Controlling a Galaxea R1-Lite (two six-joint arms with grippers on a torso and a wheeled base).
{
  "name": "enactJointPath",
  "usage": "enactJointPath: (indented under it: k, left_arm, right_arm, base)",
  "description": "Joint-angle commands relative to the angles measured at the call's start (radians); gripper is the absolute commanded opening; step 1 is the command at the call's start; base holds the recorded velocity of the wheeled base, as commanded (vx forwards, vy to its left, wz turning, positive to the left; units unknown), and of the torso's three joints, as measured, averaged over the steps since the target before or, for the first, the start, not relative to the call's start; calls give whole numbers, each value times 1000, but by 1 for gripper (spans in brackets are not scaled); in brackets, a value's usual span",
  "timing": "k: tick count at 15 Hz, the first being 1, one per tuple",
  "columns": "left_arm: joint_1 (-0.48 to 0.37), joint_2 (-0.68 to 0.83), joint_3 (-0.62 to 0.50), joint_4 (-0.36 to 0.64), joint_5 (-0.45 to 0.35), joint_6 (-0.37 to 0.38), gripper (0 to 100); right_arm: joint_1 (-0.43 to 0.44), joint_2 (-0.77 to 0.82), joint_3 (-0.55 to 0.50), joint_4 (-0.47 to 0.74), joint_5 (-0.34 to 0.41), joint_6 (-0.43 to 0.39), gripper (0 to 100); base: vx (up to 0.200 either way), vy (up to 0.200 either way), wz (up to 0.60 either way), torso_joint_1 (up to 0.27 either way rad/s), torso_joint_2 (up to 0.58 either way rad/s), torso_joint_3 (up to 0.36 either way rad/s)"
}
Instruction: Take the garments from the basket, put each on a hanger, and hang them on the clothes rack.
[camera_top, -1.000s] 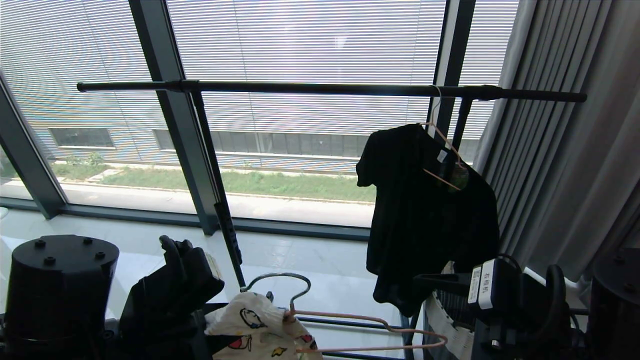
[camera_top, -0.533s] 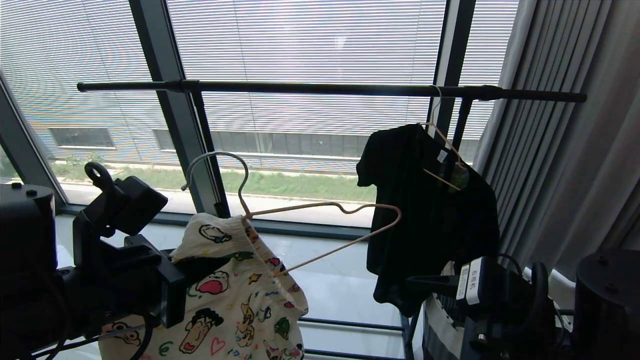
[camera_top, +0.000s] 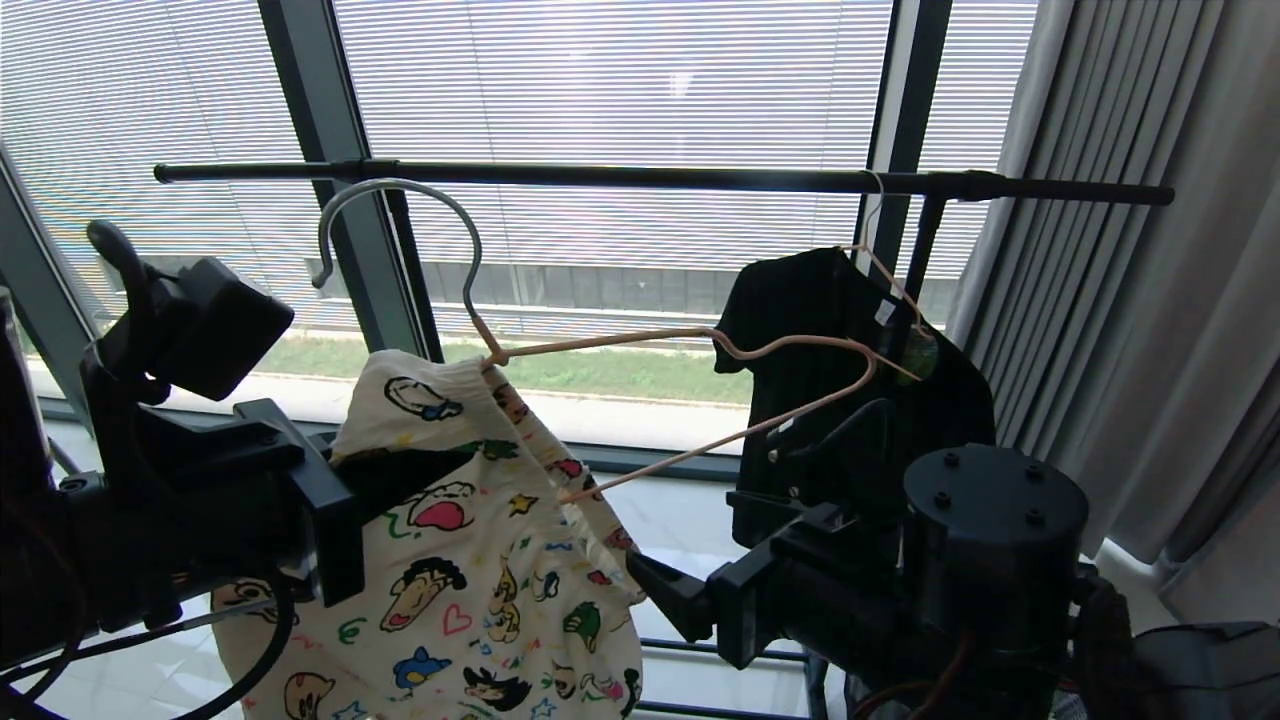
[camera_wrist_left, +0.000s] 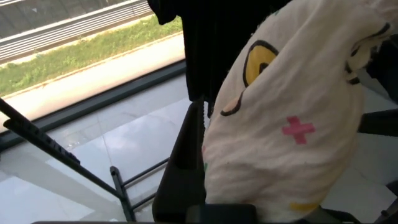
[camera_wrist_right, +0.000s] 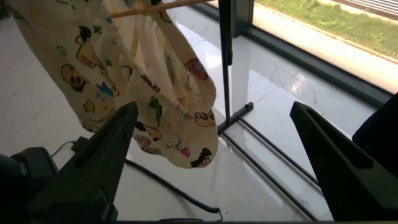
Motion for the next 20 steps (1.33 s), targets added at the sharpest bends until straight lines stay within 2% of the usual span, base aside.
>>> enactJointPath:
  k: [1, 5, 8, 10, 14, 16, 18, 20]
  left_arm:
    - [-43, -13, -1, -1, 1, 1, 0]
    - [-45, -7, -15, -1, 3, -2, 0]
    - [-14, -9, -39, -1, 6, -4, 0]
    - [3, -15, -41, -1, 6, -5, 0]
    - [40, -18, -31, -1, 7, -2, 0]
    - [53, -16, -16, -1, 9, 1, 0]
    - [55, -16, 27, 1, 9, 61, 0]
    - [58, -7, 65, 1, 24, 127, 0]
  right_arm:
    - [4, 124, -70, -2, -25, 10, 100]
    - [47, 143, -62, -2, -31, 6, 100]
    - [33, 136, -1, -2, -123, 3, 100]
    - [-7, 110, 48, -2, -146, -17, 100]
    - [-150, 92, 41, -2, -187, -83, 100]
    - [-211, 75, 25, -2, -192, -90, 100]
    - [-268, 47, 19, -2, -189, -111, 100]
    - [-288, 34, 19, -2, -186, -128, 100]
  base:
    - [0, 0, 0, 0, 0, 0]
    - [0, 0, 0, 0, 0, 0]
    - [0, 0, 0, 0, 0, 0]
    - [0, 0, 0, 0, 0, 0]
    - [0, 0, 0, 0, 0, 0]
    - [0, 0, 0, 0, 0, 0]
    - [0, 0, 0, 0, 0, 0]
    - [0, 0, 0, 0, 0, 0]
